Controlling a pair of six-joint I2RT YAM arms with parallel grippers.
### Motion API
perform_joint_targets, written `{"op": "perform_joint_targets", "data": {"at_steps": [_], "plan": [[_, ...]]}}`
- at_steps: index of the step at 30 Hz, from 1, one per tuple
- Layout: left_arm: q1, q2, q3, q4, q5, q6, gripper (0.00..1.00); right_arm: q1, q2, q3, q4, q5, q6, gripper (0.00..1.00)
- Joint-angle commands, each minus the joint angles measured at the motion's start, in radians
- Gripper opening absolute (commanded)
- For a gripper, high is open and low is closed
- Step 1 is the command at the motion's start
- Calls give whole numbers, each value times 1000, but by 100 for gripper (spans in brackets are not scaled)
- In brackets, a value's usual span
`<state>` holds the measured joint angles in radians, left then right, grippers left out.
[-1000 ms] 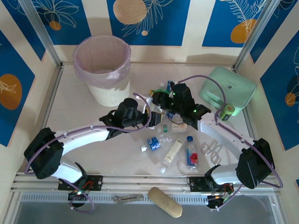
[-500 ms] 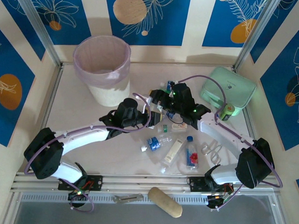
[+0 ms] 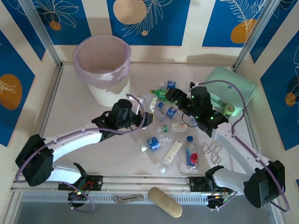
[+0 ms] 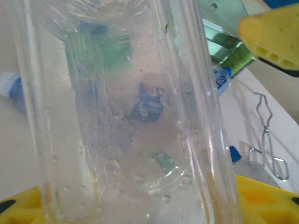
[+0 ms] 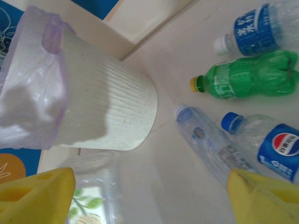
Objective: Put the plastic bottles in the bin
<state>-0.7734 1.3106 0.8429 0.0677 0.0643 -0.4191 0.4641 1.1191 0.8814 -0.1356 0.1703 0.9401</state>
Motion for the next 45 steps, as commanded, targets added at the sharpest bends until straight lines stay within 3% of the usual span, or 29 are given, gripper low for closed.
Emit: {"op": "perform_joint_targets", "data": {"at_steps": [1,7,10,19,26,39,45], "plan": [[46,-45,116,-89,-32,120,59,-17,-41,-33,-32,30,21,85],[146,-44,322,-201,-63,266,60,-30,-67,-73,-39,30,29,87],[206,-24,444,-257,-69,333,60,-28,-65,-80,-41,25,26,99],[420,105,743,-332,-54,442,61,-28,-65,-88,-50,8,5,99],[551,257,921,-411,-32,445,61,-30,-67,-90,-63,-8,-4,99],[620,422,944,-506,-24,384,63,-35,-94,-79,-102,6,-19,99],[623,426,933,-511,-32,368,72,-36,-97,-82,-99,0,-17,99]]}}
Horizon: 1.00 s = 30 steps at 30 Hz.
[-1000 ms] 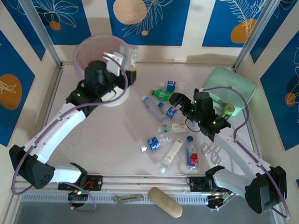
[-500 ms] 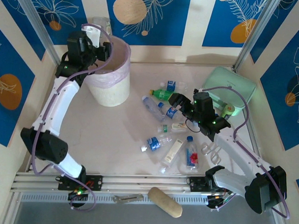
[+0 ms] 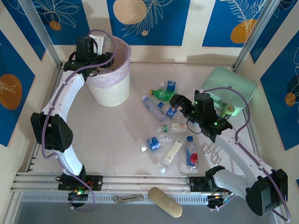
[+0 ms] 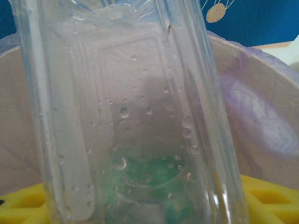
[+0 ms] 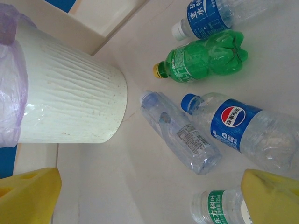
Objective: Put the plastic bottles in the bin
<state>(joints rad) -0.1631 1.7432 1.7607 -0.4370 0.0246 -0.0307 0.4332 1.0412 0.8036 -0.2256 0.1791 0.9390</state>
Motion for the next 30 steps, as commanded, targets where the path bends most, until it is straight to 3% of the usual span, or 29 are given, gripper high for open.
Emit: {"op": "perform_joint_targets", "data": {"at_steps": [1,7,13,17,25,30], "plan": [[12,-7,15,-7,4,-22,76,-5,-19,-2,-10,-11,-19,99],[11,-33,27,-19,-2,-33,99,-5,-17,7,-14,-15,-26,99],[11,-99,25,-21,34,-68,100,-5,3,15,-6,-26,-36,99],[10,-185,-36,16,123,-143,100,-5,41,43,-7,-40,-70,99],[-8,-448,-435,299,401,-403,100,1,222,169,-28,-152,-229,99],[-35,-615,-690,353,444,-478,100,47,423,342,-134,-236,-371,99]]}}
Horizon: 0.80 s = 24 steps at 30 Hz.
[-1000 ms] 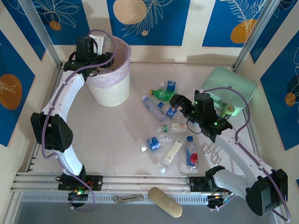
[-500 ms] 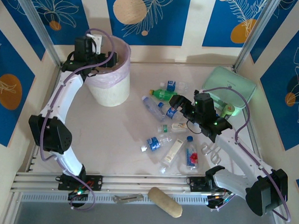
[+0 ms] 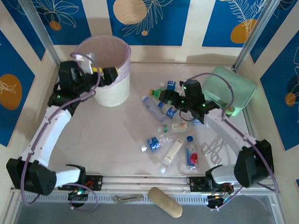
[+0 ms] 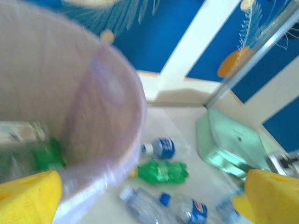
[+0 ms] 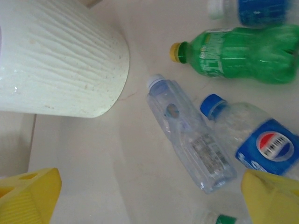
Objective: Put the plastic bottles in the bin
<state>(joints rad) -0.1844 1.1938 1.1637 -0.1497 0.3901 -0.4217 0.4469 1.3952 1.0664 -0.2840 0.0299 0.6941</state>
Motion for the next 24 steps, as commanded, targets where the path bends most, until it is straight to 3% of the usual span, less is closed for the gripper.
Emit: {"op": "perform_joint_targets", "data": {"at_steps": [1,6,10,16,24], "plan": [[-15,-106,-142,66,73,-92,100,53,110,122,-102,-84,-159,99],[-12,-283,-316,13,-61,-96,100,148,296,319,-298,23,-202,100],[-13,-366,-423,12,-151,-135,100,211,382,408,-346,94,-268,98],[-13,-382,-557,136,-131,-264,100,218,545,606,-458,176,-562,99],[-13,-382,-628,176,-103,-303,100,211,764,836,-606,264,-722,98]]}}
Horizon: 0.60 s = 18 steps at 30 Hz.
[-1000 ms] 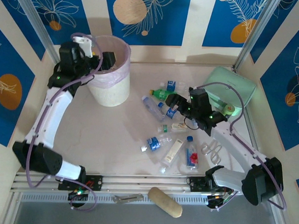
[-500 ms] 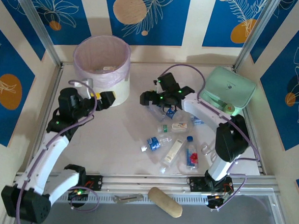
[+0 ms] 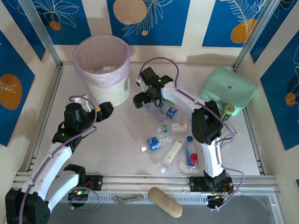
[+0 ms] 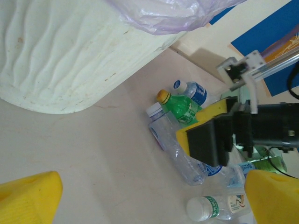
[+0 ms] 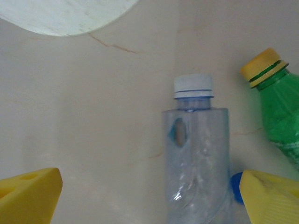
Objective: Put the plastic bottles in the bin
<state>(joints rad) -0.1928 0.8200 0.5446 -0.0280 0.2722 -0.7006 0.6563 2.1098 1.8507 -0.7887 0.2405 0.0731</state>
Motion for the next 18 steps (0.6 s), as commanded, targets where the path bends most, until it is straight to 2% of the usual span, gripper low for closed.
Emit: {"op": "perform_joint_targets", "data": {"at_steps": [1,18], "plan": [[-4,-6,-12,53,18,-23,100,1,72,71,-110,63,-110,98],[-5,8,-26,59,42,-22,100,23,294,258,-175,162,-191,88]]}}
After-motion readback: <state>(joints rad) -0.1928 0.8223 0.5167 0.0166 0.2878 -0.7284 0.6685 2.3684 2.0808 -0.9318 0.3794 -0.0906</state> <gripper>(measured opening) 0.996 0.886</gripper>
